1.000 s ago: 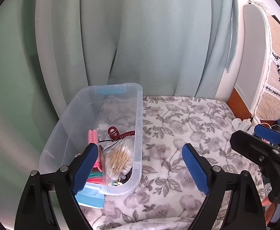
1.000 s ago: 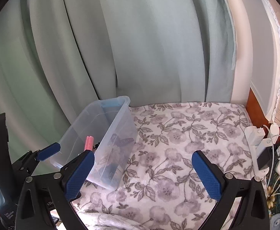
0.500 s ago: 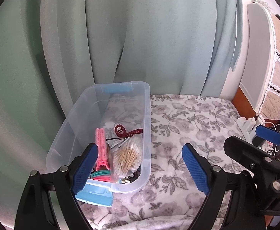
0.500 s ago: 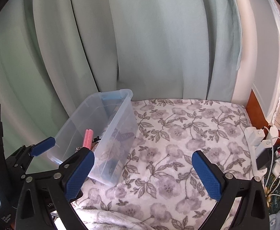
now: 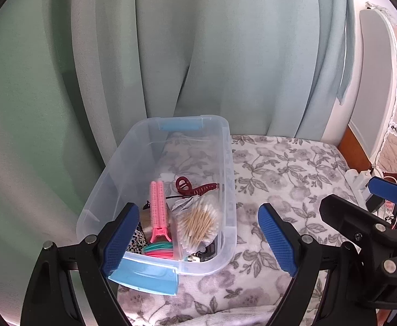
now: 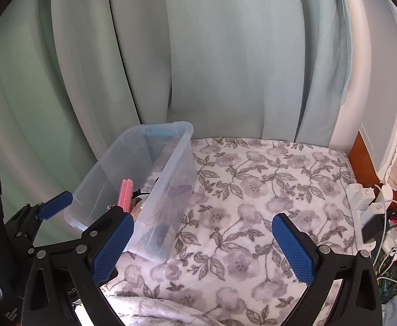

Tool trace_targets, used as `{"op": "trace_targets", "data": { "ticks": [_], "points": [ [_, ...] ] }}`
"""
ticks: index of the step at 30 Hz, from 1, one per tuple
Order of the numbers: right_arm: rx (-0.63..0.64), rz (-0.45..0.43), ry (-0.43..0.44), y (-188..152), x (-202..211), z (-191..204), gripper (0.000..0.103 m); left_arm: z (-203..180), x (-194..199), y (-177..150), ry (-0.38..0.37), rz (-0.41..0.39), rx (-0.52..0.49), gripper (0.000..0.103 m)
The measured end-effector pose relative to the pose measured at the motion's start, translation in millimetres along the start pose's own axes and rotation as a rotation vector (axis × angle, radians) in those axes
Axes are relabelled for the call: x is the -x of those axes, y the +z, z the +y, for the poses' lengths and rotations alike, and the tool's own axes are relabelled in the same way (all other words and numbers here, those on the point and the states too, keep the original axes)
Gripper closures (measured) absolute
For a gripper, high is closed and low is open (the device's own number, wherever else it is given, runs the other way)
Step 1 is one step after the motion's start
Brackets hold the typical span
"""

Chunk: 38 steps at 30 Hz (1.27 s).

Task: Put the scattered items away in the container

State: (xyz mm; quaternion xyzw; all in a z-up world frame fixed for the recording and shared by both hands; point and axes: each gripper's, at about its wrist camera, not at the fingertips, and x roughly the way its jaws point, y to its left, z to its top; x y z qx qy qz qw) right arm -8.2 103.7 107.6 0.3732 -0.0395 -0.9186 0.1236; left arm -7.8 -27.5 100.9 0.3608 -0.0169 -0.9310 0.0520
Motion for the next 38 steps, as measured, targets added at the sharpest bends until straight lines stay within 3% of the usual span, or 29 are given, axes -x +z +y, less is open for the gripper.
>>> {"op": "trace_targets", "data": {
  "ticks": [38],
  "points": [
    [0.061, 0.061, -0.026, 10, -28, 29, 0.000, 24, -26, -8, -0.044, 0.087, 0.084, 0.013]
  ]
}}
